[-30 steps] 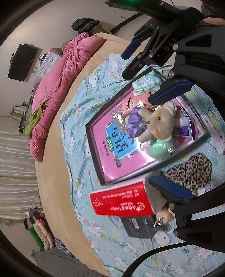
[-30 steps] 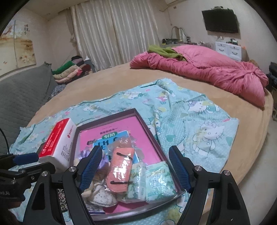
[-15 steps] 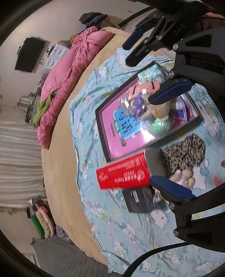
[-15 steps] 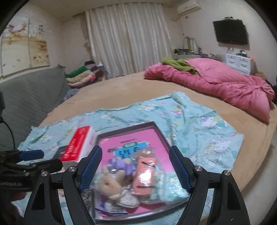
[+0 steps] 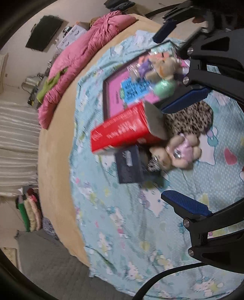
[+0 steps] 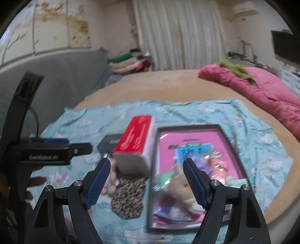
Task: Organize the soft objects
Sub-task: 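Move both tools back toward the pink-dressed teddy bear and leopard scrunchie, then grasp the pink-dressed teddy bear with the left tool while the right grasps the leopard scrunchie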
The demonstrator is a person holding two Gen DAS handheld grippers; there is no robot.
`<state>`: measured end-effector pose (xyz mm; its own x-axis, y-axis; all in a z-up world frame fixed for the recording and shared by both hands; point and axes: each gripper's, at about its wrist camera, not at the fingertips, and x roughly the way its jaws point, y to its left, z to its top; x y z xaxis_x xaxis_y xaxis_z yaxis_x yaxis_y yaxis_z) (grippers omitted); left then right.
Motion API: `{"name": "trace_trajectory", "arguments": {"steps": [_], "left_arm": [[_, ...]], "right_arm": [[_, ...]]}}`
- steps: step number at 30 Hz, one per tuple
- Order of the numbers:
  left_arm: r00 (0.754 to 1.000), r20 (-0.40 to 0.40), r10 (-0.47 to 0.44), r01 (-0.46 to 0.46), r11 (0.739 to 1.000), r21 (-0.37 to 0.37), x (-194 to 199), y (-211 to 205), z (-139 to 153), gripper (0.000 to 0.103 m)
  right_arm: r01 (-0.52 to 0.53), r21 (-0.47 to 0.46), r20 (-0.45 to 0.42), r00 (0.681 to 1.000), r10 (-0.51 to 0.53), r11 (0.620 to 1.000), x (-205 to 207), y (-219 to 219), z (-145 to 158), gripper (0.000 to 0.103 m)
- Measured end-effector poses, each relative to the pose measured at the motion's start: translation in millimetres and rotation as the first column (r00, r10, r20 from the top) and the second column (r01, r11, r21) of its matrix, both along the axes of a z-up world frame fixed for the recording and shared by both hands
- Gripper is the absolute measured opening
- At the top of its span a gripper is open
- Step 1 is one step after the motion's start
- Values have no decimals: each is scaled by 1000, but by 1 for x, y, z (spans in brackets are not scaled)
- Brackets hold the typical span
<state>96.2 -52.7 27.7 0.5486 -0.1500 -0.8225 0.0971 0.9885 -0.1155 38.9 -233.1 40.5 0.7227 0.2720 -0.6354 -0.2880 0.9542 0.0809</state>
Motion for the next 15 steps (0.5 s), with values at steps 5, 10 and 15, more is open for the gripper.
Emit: {"name": "trace_trajectory", "arguments": {"steps": [5,10,15], "left_arm": [[996,-91,18,-20,1000,-21,8,11,-38,84],[985,-173,14,-23,999,-48,21,14,-70,84],[968,-250,14,-36,996,-83,36,16,-95,84]], "right_arm": [[-135,-134,-97,988,122,982,0,42,-40,81],[-217,-234,-168,969,181,948,5,65,-72,81],[-248,-305,-212,959,188,920,13,78,-96,79]]}}
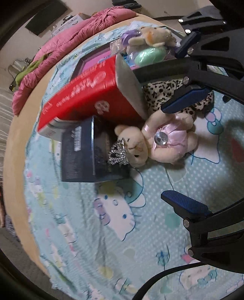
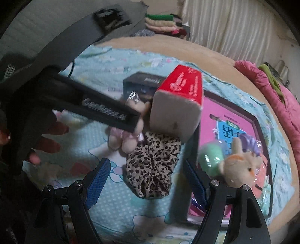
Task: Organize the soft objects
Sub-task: 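Grasp the pink-dressed teddy bear with the left tool while the right grasps the leopard scrunchie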
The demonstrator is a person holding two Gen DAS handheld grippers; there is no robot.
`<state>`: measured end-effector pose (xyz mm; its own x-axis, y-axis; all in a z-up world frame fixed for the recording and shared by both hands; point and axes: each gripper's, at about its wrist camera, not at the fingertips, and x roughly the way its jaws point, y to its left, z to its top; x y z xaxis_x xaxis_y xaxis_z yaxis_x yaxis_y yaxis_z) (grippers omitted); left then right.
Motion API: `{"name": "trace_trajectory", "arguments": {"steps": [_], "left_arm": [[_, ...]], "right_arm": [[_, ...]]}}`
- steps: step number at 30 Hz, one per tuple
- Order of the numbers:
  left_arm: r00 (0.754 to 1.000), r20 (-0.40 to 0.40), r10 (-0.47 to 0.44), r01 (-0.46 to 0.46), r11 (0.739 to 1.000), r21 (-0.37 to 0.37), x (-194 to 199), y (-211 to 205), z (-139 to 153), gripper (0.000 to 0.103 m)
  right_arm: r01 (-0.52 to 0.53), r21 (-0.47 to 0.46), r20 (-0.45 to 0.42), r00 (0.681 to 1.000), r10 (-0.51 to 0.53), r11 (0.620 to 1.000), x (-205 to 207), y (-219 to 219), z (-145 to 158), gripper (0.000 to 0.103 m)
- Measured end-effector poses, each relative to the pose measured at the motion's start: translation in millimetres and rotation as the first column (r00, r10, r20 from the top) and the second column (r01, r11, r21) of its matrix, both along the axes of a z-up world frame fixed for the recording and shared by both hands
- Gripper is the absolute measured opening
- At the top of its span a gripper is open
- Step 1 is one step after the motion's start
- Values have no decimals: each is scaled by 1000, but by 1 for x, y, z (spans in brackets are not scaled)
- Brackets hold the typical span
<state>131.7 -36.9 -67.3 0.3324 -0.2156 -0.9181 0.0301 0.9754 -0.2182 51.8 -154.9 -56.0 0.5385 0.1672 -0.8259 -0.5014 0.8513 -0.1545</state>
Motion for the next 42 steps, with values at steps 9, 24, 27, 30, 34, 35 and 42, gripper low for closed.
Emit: {"name": "trace_trajectory", "arguments": {"steps": [9,24,27,30,34,35,42], "left_arm": [[999,-4,-43,42,998,-45,8,-6,-13,75],[995,92,-36,50,986,-157,-10,1,8,30],[990,136,-35,54,988,-143,-23,5,32,30],[979,196,-54,82,987,-136,-34,1,64,30],[955,281,-93,132,984,-123,-34,-20,108,30],[949,298,-106,149,981,-123,-33,-27,118,30],[923,326,-207,253,962,-105,-16,-92,141,30]], "right_arm": [[-38,-122,-17,999,36,992,9,14,-32,58],[-28,46,-43,999,30,999,20,-12,-19,10],[-29,103,-2,1000,29,994,15,-21,2,10],[-6,156,43,999,-1,988,10,-37,26,10],[51,203,95,993,-72,978,10,-64,55,10],[68,213,104,990,-92,975,7,-68,61,10],[223,234,165,950,-265,946,17,-133,86,10]]}}
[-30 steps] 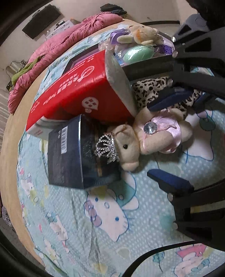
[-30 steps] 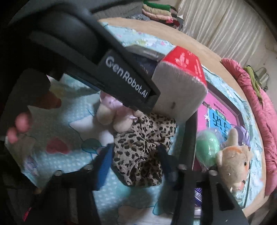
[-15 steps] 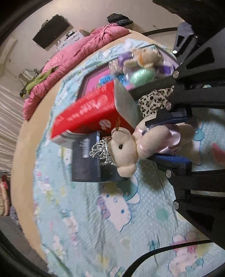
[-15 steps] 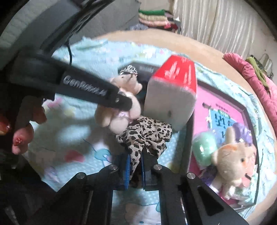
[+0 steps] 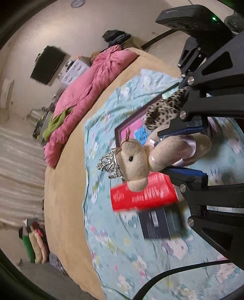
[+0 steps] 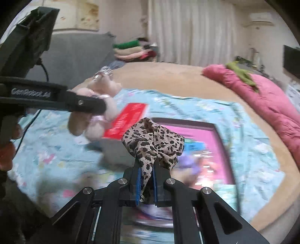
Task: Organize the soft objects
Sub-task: 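Grasp the pink-dressed teddy bear with the left tool while the right grasps the leopard scrunchie, then carry the teddy bear and scrunchie into the pink box and open both tools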
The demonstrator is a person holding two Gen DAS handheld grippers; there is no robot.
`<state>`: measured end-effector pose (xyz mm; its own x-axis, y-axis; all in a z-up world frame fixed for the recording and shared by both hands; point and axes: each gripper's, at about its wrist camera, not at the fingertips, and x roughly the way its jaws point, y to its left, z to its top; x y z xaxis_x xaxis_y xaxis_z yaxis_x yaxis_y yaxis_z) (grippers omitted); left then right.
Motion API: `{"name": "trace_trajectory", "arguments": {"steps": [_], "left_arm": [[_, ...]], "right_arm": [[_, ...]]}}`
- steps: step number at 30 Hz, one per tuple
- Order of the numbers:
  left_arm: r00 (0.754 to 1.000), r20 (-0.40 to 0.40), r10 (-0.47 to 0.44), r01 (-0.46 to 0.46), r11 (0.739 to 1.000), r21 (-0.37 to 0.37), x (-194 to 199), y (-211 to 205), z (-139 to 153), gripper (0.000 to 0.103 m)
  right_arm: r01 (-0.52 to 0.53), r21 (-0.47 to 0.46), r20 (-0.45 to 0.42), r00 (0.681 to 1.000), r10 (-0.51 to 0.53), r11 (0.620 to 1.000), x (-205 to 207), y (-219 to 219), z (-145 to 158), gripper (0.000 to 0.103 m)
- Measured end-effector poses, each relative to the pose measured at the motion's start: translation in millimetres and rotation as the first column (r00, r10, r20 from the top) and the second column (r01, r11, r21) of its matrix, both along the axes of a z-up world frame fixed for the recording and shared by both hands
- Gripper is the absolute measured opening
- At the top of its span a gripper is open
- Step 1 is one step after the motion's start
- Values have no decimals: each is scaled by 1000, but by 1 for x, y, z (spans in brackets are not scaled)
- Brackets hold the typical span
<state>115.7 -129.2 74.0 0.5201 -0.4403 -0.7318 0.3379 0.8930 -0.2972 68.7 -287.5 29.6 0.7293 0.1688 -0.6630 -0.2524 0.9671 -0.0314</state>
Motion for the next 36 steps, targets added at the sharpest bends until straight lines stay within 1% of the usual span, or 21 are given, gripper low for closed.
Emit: {"name": "trace_trajectory", "arguments": {"steps": [2,6,11,14,16,22,23,24,25,26,27,29,31,33,36], "left_arm": [[999,-21,-31,31,1000,-2,4,-19,-6,30],[992,-84,-96,96,995,-3,11,-54,-26,30],[978,-133,-163,168,985,27,6,-88,-51,30],[973,-159,-169,178,983,44,9,-98,-64,30],[971,-168,-169,181,982,57,11,-100,-70,31],[973,-166,-158,173,982,77,12,-102,-75,33],[973,-165,-160,174,982,79,11,-102,-74,34],[973,-167,-160,175,981,80,11,-102,-74,35],[973,-167,-156,171,982,80,12,-102,-74,38],[974,-164,-155,171,982,85,12,-102,-74,41],[975,-162,-152,168,982,86,12,-101,-73,42],[977,-160,-141,157,983,92,12,-98,-72,49],[978,-156,-136,151,984,90,13,-94,-71,52],[979,-154,-130,144,986,87,13,-90,-70,55],[982,-146,-119,133,987,88,13,-84,-66,59]], "right_arm": [[48,4,-3,999,-48,999,2,-17,-1,10],[114,9,-17,993,-114,993,5,-45,-10,10],[160,48,-50,986,-158,986,11,-69,-24,10],[168,76,-83,983,-161,983,17,-76,-33,10],[169,84,-93,982,-162,982,19,-78,-38,12],[153,106,-128,982,-139,983,25,-79,-49,17],[151,105,-126,982,-137,983,24,-78,-49,19],[149,106,-122,983,-136,983,23,-77,-49,24],[148,109,-118,984,-135,983,23,-77,-48,27],[147,113,-114,984,-134,983,22,-76,-46,33],[147,112,-110,985,-134,983,21,-76,-45,35],[146,113,-102,986,-135,983,19,-75,-43,36],[144,119,-94,987,-133,982,18,-75,-41,37],[144,116,-85,987,-135,983,16,-76,-38,48],[142,112,-66,989,-135,983,12,-75,-32,54]]}}
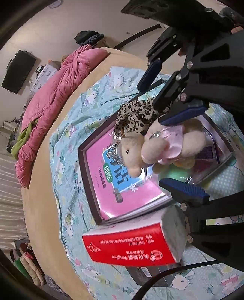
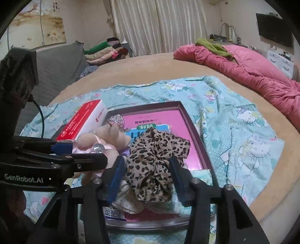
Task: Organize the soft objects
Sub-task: 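Carry the teddy bear and scrunchie into the pink box and open both tools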
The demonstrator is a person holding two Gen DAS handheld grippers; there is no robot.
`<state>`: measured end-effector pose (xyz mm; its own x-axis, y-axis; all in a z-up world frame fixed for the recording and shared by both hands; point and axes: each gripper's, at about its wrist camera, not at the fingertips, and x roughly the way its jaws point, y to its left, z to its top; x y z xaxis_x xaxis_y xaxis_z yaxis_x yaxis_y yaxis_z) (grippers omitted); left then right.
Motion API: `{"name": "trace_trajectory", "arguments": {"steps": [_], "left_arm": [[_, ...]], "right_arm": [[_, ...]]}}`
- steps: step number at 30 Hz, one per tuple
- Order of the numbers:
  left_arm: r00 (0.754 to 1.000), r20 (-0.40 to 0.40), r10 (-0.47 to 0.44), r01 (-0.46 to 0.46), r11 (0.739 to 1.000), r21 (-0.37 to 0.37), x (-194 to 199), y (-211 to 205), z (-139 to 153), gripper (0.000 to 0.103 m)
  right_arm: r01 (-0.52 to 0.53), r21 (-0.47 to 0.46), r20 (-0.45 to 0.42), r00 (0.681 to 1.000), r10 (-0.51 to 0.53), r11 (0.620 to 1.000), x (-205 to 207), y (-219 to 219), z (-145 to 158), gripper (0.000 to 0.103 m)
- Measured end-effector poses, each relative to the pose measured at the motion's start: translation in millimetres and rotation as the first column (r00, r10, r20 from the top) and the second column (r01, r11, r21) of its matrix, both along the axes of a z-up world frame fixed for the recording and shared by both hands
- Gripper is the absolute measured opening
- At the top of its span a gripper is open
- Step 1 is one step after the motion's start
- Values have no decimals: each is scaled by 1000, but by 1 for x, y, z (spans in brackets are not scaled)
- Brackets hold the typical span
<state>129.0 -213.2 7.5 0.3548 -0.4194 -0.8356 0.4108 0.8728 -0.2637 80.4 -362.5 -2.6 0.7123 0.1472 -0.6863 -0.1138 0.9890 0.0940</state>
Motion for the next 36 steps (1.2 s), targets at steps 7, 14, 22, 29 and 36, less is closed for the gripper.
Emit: {"name": "trace_trajectory", "arguments": {"steps": [7,14,22,29,36], "left_arm": [[1000,17,14,-14,1000,8,-3,10,4,62],[999,28,24,-24,1000,7,-7,18,6,63],[999,37,40,-40,999,-4,-14,30,7,63],[995,82,51,-53,998,17,-36,35,22,66],[988,140,61,-67,997,41,-69,36,37,76]], "right_arm": [[36,-17,13,999,-36,999,-10,0,13,62],[125,-4,10,992,-125,992,-25,-2,24,75],[179,16,18,984,-179,984,-43,-2,38,75],[194,22,25,981,-194,981,-58,8,52,76],[255,16,35,966,-256,967,-81,14,62,76]]}}
